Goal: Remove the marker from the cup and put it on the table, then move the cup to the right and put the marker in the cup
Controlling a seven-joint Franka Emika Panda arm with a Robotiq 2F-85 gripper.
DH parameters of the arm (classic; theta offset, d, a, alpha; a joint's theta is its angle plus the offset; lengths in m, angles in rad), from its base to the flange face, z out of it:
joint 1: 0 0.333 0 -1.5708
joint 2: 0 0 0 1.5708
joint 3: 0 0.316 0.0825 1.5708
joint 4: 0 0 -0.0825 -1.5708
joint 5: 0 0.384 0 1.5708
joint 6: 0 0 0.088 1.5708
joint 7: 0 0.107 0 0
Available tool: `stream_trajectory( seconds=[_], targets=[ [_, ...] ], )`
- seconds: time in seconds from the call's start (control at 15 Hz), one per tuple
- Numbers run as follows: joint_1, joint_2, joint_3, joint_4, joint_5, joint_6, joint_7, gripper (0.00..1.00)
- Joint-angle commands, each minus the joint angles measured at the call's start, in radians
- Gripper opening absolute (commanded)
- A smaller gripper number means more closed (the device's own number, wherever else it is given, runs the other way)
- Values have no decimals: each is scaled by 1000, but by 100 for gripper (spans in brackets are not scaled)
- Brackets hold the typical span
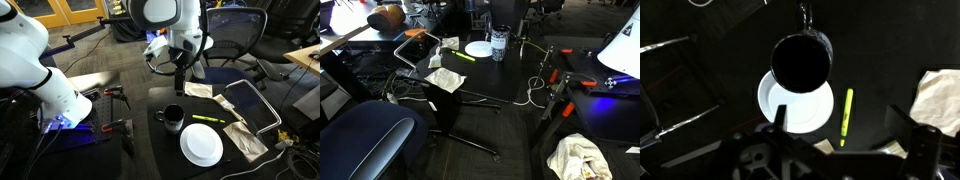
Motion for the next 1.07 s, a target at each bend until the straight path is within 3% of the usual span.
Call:
stream_trajectory(
  seconds=[0.0, 0.33, 0.73, 0.8, 1.0],
  targets=[
    [6, 70, 37, 77, -12, 52, -17, 100],
    [28, 243, 32, 241, -45, 114, -44, 100],
    [41, 473, -5, 432, 9, 87, -111, 100],
    [59, 398, -14, 355, 7, 103, -88, 100],
    [60, 474, -28, 412, 17, 104, -99, 100]
  ],
)
